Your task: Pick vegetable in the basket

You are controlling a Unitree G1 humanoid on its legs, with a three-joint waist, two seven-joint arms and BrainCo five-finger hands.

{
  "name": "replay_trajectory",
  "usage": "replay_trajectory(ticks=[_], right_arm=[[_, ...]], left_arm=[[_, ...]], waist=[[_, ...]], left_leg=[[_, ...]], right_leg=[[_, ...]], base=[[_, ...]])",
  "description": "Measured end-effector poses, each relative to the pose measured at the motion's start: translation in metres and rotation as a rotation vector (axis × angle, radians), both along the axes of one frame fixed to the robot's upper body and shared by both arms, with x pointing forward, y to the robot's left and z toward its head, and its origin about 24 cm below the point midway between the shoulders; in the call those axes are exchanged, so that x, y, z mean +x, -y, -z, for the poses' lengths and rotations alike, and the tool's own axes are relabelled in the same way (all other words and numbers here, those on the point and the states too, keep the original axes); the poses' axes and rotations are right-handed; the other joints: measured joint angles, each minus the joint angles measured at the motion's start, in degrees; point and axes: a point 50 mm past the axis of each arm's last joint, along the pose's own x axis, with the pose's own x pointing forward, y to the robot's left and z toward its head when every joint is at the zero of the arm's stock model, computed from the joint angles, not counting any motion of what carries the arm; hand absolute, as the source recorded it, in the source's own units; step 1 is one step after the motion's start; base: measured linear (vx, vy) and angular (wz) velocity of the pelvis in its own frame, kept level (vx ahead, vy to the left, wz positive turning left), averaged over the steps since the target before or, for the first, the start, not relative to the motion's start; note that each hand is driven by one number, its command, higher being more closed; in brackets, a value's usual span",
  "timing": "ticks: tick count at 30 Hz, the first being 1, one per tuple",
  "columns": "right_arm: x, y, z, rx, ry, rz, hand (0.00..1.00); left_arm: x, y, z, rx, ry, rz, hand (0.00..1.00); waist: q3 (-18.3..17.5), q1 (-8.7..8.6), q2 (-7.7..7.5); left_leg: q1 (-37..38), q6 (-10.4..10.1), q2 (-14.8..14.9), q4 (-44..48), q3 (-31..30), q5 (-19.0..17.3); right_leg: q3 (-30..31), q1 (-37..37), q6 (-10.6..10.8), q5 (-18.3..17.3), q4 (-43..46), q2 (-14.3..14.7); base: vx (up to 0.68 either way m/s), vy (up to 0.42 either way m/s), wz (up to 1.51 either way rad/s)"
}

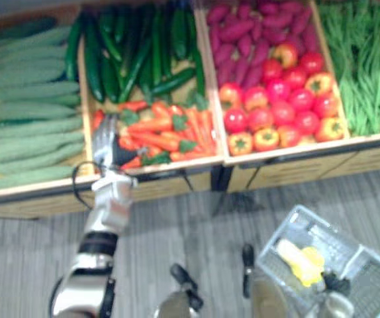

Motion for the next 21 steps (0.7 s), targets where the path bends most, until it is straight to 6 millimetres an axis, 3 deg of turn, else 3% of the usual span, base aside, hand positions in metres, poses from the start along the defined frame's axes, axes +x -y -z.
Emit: replay_trajectory(ticks=[5, 15, 17, 18, 19, 20, 21], right_arm=[[0.029, -0.013, -0.022, -0.042, 0.124, -0.108, 1.00], [0.056, -0.025, -0.057, -0.094, 0.307, -0.191, 1.00], [0.061, -0.029, -0.063, -0.100, 0.341, -0.212, 1.00], [0.066, -0.028, -0.071, -0.117, 0.383, -0.215, 1.00], [0.068, -0.027, -0.074, -0.124, 0.400, -0.213, 1.00], [0.067, -0.028, -0.076, -0.127, 0.412, -0.209, 1.00], [0.065, -0.029, -0.075, -0.123, 0.409, -0.200, 1.00]], left_arm=[[0.008, -0.004, -0.027, 0.037, 0.061, -0.008, 0.00], [0.026, 0.019, -0.071, 0.149, 0.136, 0.062, 0.00], [0.028, 0.021, -0.074, 0.165, 0.130, 0.064, 0.00], [0.030, 0.021, -0.077, 0.166, 0.131, 0.060, 0.00], [0.031, 0.021, -0.081, 0.169, 0.144, 0.052, 1.00], [0.032, 0.023, -0.092, 0.191, 0.176, 0.047, 1.00], [0.033, 0.023, -0.098, 0.193, 0.189, 0.045, 1.00]], waist=[[2.74, 0.24, -0.04], [7.44, 0.33, 0.37], [7.74, 0.57, 0.77], [8.47, 0.88, 1.36], [8.88, 1.36, 1.81], [9.15, 1.40, 0.38], [9.41, 0.82, -1.06]], left_leg=[[-1.65, 0.00, 1.14, 1.35, 3.29, 0.00], [-3.47, 0.05, 2.43, 4.00, 7.27, -0.03], [-4.13, 0.06, 3.28, 4.42, 7.79, -0.03], [-3.97, 0.39, 4.63, 5.06, 8.07, -0.23], [-4.12, 0.37, 5.18, 5.16, 8.71, -0.23], [-4.33, 0.22, 4.33, 5.93, 9.26, -0.35], [-4.34, -0.46, 3.33, 7.04, 8.87, -0.92]], right_leg=[[0.80, -1.85, -0.56, 0.42, 0.15, 0.66], [2.17, -5.36, -0.57, 0.42, 4.47, 0.83], [2.33, -8.29, -0.57, 0.41, 8.96, 1.29], [2.66, -13.55, -1.64, -1.73, 15.02, 2.87], [3.10, -13.30, -1.70, -2.21, 9.96, 3.68], [3.64, -10.64, -1.19, 6.68, -5.44, 3.37], [3.95, -10.40, -2.30, 12.86, -8.09, 1.92]], base=[[0.08, -0.007, -0.08], [0.08, -0.020, -0.02], [0.11, -0.056, -0.11], [0.10, -0.083, -0.29], [0.08, -0.138, -0.10], [0.08, -0.165, 0.29], [0.13, -0.264, 0.23]])
